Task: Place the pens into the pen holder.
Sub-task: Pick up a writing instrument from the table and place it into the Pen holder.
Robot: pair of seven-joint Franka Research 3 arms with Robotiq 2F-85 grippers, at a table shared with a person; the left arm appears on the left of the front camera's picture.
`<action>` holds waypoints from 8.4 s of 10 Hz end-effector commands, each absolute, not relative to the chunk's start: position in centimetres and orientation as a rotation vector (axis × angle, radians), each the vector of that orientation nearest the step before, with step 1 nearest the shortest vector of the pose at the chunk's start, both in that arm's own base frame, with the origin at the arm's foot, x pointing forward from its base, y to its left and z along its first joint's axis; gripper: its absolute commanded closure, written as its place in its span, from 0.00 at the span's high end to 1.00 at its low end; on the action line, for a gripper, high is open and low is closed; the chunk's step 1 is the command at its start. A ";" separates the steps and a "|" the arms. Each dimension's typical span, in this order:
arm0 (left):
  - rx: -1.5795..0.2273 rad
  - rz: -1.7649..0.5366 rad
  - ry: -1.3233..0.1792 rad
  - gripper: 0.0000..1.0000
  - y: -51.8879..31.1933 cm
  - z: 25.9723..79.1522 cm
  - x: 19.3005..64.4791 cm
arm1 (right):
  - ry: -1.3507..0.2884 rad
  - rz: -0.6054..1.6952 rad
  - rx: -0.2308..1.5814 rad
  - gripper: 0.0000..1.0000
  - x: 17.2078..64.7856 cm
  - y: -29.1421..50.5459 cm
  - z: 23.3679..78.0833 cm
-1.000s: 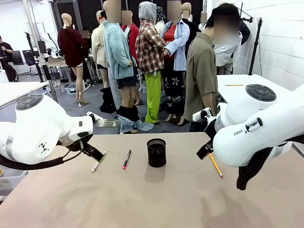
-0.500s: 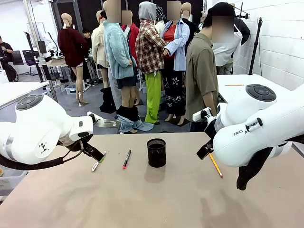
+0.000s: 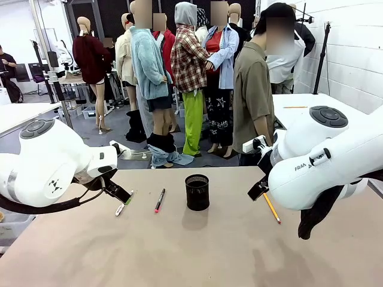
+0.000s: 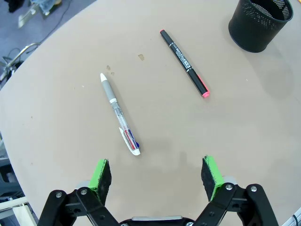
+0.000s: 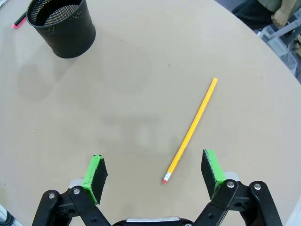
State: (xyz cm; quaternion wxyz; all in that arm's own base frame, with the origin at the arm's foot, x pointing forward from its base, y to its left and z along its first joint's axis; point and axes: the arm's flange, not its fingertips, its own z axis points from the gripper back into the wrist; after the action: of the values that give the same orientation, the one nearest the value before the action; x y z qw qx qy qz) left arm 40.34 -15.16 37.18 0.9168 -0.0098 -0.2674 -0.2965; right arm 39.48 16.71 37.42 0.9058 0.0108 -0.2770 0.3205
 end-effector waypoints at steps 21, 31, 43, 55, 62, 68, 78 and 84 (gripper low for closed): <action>-0.021 -0.608 -0.550 1.00 -15.1 37.2 40.4 | -0.190 0.423 -0.064 0.32 51.9 16.1 29.9; -0.021 -0.608 -0.550 1.00 -15.1 37.2 40.4 | -0.119 0.488 0.042 0.00 52.1 15.4 30.9; -0.021 -0.608 -0.550 1.00 -15.1 37.2 40.4 | -0.933 1.156 1.044 0.00 50.5 16.7 38.5; -0.021 -0.608 -0.550 1.00 -15.1 37.2 40.4 | -1.112 1.332 0.985 0.00 53.0 22.1 37.1; -0.021 -0.608 -0.550 1.00 -15.1 37.2 40.4 | -1.033 1.450 1.175 0.00 56.9 25.7 35.5; -0.021 -0.608 -0.550 1.00 -15.1 37.2 40.4 | -0.968 1.417 1.218 0.00 58.1 25.6 33.2; -0.021 -0.608 -0.550 1.00 -15.1 37.2 40.4 | -0.926 1.354 0.991 1.00 54.3 18.1 36.8; -0.021 -0.608 -0.550 1.00 -15.1 37.2 40.4 | -0.861 0.944 0.635 1.00 45.7 1.4 39.6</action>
State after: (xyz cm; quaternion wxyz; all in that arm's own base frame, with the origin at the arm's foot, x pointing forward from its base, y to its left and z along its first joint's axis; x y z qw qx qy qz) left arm 40.38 -15.24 37.16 0.9166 -0.0091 -0.2672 -0.2972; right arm 47.76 2.45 38.73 0.7217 0.3085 -0.3991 0.4740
